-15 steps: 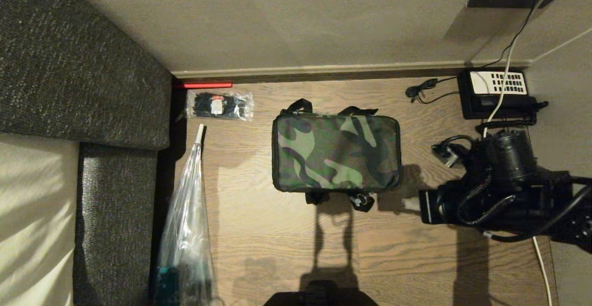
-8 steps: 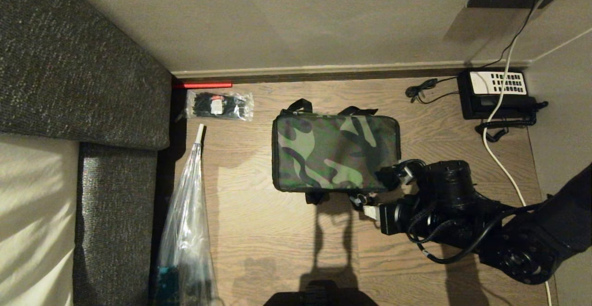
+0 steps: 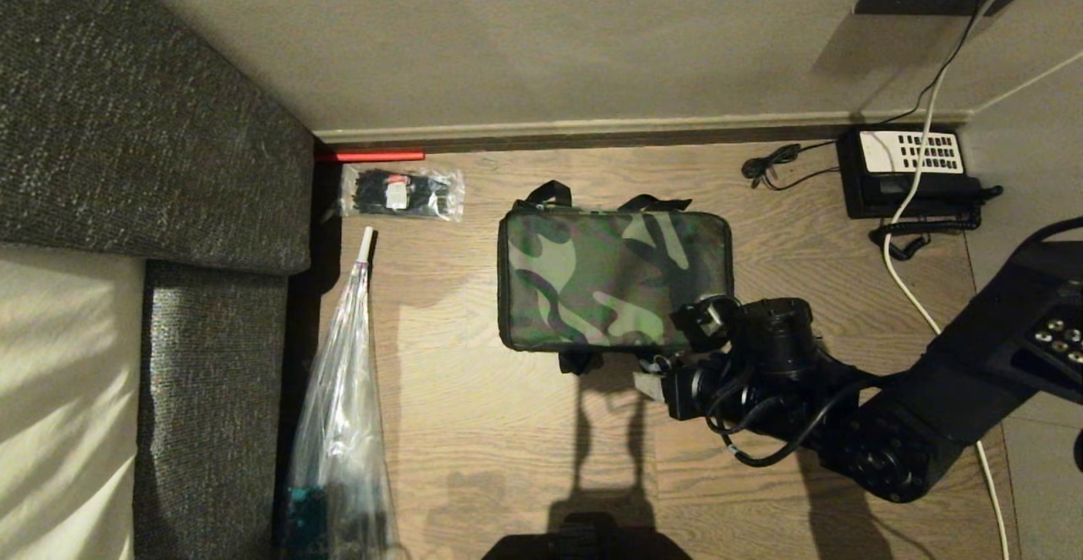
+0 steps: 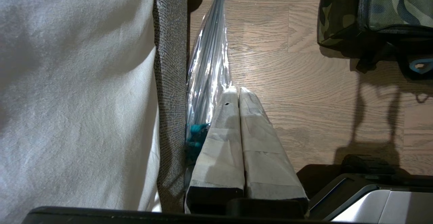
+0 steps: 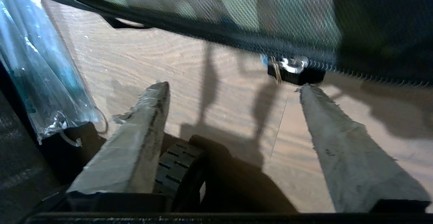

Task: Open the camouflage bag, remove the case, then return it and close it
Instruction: Open the top of the storage box

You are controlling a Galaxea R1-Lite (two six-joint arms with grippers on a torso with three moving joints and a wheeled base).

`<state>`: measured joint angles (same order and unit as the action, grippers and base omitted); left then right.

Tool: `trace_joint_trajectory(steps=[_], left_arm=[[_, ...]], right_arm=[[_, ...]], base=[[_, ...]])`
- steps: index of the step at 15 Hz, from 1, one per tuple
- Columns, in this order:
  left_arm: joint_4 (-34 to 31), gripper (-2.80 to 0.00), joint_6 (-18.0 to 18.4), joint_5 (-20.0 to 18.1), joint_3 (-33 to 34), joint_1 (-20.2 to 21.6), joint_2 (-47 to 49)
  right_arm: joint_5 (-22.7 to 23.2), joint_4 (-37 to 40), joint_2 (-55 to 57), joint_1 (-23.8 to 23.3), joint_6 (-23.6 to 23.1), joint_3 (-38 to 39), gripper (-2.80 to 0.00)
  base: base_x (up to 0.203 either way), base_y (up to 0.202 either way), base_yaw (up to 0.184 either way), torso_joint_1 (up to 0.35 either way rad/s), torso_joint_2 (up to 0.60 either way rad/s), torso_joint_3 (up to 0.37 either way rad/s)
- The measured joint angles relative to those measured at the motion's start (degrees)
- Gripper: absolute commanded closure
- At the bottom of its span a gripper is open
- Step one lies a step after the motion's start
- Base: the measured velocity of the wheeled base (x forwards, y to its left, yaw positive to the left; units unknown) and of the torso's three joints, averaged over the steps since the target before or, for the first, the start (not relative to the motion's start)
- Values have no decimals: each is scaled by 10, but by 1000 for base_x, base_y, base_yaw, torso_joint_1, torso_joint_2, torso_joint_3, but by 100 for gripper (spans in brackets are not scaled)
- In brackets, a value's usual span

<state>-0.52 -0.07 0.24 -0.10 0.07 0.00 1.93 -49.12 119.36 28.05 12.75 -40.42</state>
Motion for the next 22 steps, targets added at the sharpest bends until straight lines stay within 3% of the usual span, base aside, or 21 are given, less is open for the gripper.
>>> trace_joint_trajectory(steps=[3, 11, 15, 22], left_arm=[[0, 0, 0, 0, 0, 0, 0], [0, 0, 0, 0, 0, 0, 0], [0, 0, 0, 0, 0, 0, 0], [0, 0, 0, 0, 0, 0, 0]], right_arm=[[1, -26, 17, 0, 44, -20, -280], [0, -33, 31, 5, 62, -33, -280], [-3, -19, 23, 28, 66, 5, -280], [-50, -12, 27, 46, 92, -1, -280]], base=[[0, 0, 0, 0, 0, 0], [0, 0, 0, 0, 0, 0], [0, 0, 0, 0, 0, 0], [0, 0, 0, 0, 0, 0]])
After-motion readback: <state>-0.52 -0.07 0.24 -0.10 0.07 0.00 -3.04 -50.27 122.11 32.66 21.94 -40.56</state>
